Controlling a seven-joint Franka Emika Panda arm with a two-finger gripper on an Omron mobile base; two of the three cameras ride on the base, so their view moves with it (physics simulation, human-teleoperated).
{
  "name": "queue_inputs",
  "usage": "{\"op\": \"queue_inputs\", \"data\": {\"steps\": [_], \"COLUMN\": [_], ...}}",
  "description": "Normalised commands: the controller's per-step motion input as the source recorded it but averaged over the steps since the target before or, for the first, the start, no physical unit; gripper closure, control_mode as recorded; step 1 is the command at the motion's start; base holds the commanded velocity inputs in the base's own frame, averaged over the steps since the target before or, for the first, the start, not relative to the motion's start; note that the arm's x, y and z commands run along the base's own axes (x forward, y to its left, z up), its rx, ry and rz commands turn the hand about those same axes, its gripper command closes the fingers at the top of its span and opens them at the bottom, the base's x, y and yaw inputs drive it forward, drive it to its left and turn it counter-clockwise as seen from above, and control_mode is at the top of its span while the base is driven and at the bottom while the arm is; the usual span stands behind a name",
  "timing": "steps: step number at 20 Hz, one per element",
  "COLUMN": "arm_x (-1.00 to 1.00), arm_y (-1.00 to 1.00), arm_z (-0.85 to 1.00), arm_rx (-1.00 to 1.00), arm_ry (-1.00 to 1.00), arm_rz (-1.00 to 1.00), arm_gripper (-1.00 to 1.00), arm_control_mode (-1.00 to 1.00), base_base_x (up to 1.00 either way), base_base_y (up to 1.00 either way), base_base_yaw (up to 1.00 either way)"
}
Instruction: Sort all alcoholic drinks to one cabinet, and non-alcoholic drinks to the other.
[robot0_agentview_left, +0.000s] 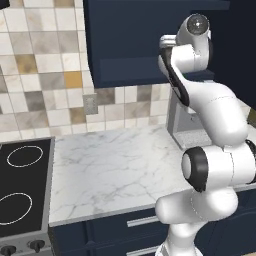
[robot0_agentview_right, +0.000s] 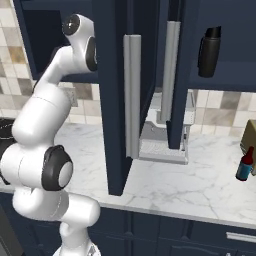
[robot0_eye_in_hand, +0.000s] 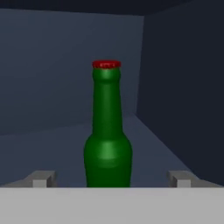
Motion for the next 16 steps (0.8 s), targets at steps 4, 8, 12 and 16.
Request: {"op": "queue_inputs", "data": {"steps": [4, 8, 12, 16], "arm_x": [-0.77, -0.93, -0.95, -0.94], "arm_y": [0.00, 0.00, 0.06, 0.18], "arm_z": [0.05, 0.26, 0.19, 0.02], "arm_rx": [0.00, 0.02, 0.03, 0.02], "arm_ry": [-0.01, 0.07, 0.17, 0.19], "arm_rz": [0.00, 0.00, 0.00, 0.00], "arm_gripper": [-1.00, -1.00, -1.00, -1.00], "arm_control_mode": [-1.00, -1.00, -1.00, -1.00], "base_base_x": [0.00, 0.00, 0.00, 0.00], "base_base_y": [0.00, 0.00, 0.00, 0.00], "base_base_yaw": [0.00, 0.00, 0.00, 0.00]}}
